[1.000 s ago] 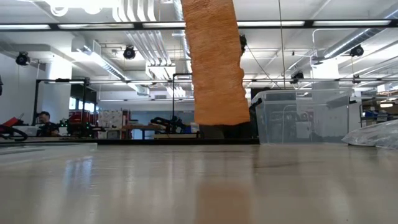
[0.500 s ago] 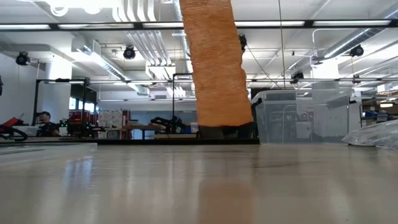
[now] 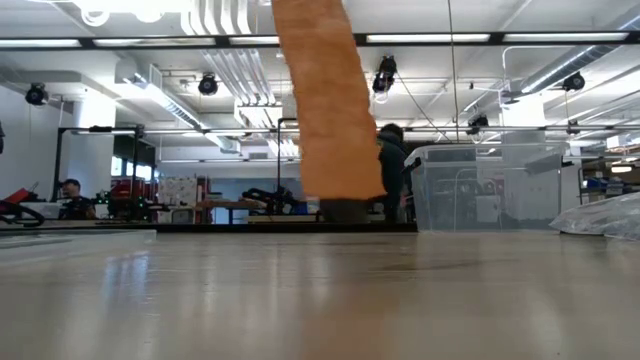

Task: Roll bandage
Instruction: Roll the orange bandage

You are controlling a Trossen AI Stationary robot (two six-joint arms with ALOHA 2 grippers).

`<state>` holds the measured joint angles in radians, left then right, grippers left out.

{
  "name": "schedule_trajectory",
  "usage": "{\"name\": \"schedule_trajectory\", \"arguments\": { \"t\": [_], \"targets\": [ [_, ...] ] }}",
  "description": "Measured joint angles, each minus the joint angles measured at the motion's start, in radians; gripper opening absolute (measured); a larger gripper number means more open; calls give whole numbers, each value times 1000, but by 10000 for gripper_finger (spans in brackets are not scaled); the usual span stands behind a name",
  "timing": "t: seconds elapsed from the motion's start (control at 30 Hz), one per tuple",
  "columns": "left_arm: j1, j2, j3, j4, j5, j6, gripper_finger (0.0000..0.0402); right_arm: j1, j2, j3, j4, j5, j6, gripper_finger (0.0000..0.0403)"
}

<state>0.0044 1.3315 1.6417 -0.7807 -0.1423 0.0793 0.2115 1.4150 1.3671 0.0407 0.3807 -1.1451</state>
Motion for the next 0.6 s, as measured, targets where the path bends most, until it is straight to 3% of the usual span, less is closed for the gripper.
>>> {"name": "schedule_trajectory", "arguments": {
  "t": [0.13, 0.27, 0.6],
  "targets": [
    [0, 0, 0, -4, -9, 36, 50, -21, -6, 43, -27, -26, 225, 279],
    [-6, 6, 0, 11, -7, 54, 50, -82, -6, 121, -185, -104, 429, 292],
    [-28, 7, 0, 49, -6, 117, 50, -198, 0, 186, -341, -277, 660, 258]
  ]
}}
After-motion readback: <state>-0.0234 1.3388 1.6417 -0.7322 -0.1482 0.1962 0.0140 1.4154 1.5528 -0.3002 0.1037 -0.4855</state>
